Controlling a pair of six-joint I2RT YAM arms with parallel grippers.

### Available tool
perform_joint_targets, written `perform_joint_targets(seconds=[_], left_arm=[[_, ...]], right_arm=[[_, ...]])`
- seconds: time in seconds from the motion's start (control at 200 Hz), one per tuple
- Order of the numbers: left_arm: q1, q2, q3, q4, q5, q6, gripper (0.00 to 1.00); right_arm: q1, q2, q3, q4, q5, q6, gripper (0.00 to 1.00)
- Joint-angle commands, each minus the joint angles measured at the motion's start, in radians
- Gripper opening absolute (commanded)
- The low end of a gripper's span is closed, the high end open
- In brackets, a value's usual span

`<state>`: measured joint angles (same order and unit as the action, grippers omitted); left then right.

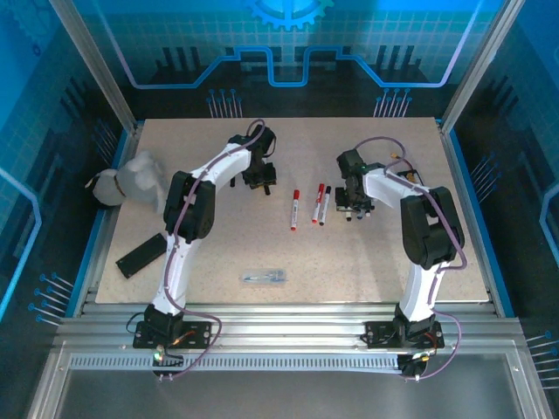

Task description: Open the pen caps

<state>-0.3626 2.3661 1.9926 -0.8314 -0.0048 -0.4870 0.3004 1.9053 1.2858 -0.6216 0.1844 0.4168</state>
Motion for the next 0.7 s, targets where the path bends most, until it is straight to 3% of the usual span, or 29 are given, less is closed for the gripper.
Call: perform_joint_targets(seconds=[0.0, 0.14, 0.425, 0.695], left_arm=[[-0.017, -0.051, -0.026, -0.012, -0.018, 0.023, 0.36], [-0.024, -0.060, -0.019, -0.014, -0.020, 0.025, 0.37], [-0.035, -0.077, 0.003, -0.020, -0.024, 0.032, 0.37], [-0.051, -0.076, 0.054, -0.039, -0.018, 0.039, 0.37]], right_arm=[[-0.009, 0.027, 0.038, -0.043, 0.055, -0.013, 0.00], [-0.009, 0.062, 0.061, -0.071, 0.098, -0.012, 0.02], [-0.008, 0.084, 0.092, -0.122, 0.184, -0.005, 0.18], [0.004, 0.089, 0.117, -0.157, 0.226, -0.003, 0.26]])
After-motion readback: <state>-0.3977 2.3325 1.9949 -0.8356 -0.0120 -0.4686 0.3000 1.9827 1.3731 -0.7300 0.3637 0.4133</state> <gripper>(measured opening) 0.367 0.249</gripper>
